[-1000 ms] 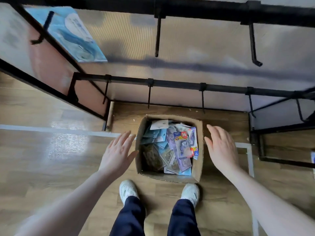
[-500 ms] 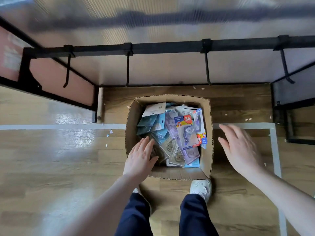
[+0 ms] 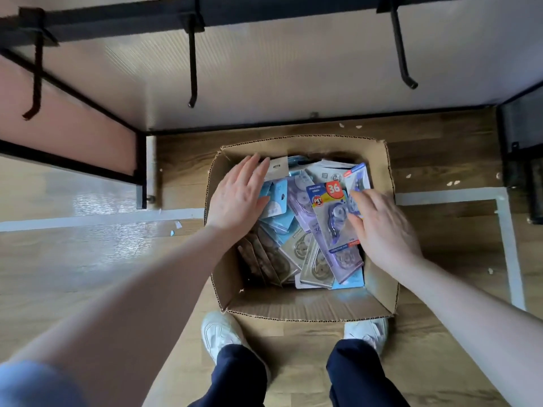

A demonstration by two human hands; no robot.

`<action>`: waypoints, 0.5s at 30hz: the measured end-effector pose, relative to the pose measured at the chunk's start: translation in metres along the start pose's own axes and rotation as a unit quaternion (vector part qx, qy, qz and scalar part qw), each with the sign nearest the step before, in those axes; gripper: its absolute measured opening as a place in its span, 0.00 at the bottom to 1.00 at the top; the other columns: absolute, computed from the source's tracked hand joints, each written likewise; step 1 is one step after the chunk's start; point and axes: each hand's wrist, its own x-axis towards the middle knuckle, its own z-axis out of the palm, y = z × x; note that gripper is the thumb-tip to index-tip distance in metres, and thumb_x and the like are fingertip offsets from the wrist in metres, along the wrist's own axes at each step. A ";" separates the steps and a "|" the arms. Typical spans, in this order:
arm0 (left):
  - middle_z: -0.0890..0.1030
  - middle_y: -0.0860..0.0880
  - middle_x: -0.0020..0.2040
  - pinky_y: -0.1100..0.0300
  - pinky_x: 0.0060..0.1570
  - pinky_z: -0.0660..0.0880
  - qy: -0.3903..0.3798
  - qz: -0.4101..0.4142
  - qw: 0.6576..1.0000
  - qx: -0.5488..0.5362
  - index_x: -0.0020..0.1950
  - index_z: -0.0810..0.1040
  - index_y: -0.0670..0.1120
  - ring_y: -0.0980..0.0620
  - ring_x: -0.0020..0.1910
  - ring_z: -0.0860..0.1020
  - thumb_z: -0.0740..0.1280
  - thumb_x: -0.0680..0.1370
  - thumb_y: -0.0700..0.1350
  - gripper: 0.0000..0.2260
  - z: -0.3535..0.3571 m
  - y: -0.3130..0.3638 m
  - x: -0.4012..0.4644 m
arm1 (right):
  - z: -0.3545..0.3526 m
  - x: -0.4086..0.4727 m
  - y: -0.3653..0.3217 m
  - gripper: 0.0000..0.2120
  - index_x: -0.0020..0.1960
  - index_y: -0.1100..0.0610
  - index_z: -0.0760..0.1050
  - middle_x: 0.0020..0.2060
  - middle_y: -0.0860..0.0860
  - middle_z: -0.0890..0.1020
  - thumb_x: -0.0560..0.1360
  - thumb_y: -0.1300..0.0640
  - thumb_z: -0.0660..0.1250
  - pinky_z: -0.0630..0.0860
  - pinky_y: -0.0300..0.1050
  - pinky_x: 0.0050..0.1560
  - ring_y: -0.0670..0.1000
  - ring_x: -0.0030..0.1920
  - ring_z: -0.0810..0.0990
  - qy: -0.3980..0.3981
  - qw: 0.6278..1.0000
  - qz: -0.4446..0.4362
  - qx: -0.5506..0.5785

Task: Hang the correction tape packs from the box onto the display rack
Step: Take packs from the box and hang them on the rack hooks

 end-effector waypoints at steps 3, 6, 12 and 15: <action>0.62 0.45 0.74 0.54 0.69 0.59 -0.042 -0.003 0.999 0.007 0.74 0.60 0.47 0.45 0.73 0.60 0.63 0.78 0.47 0.26 0.008 -0.002 0.011 | 0.012 0.012 0.000 0.20 0.68 0.61 0.68 0.60 0.59 0.75 0.77 0.57 0.63 0.69 0.57 0.64 0.60 0.61 0.74 -0.013 1.000 0.018 -0.009; 0.62 0.46 0.74 0.53 0.67 0.63 -0.064 -0.018 0.998 0.000 0.74 0.60 0.49 0.46 0.72 0.61 0.61 0.79 0.48 0.24 0.018 -0.006 0.011 | 0.021 0.021 0.000 0.20 0.68 0.60 0.67 0.61 0.59 0.74 0.78 0.56 0.62 0.68 0.55 0.64 0.59 0.61 0.73 -0.026 0.999 0.027 -0.018; 0.76 0.48 0.63 0.51 0.50 0.74 -0.038 -0.020 0.999 -0.030 0.69 0.70 0.49 0.45 0.60 0.74 0.55 0.82 0.48 0.16 0.034 -0.019 0.003 | 0.044 0.035 0.006 0.21 0.71 0.57 0.63 0.63 0.57 0.72 0.80 0.53 0.58 0.72 0.51 0.56 0.58 0.60 0.74 -0.081 0.995 0.042 -0.026; 0.78 0.47 0.60 0.51 0.46 0.77 0.003 0.002 0.998 -0.057 0.65 0.75 0.46 0.43 0.56 0.77 0.57 0.81 0.47 0.15 0.042 -0.022 0.002 | 0.058 0.045 0.010 0.21 0.72 0.57 0.61 0.65 0.57 0.70 0.80 0.54 0.56 0.70 0.52 0.57 0.59 0.62 0.72 -0.122 0.991 0.053 -0.026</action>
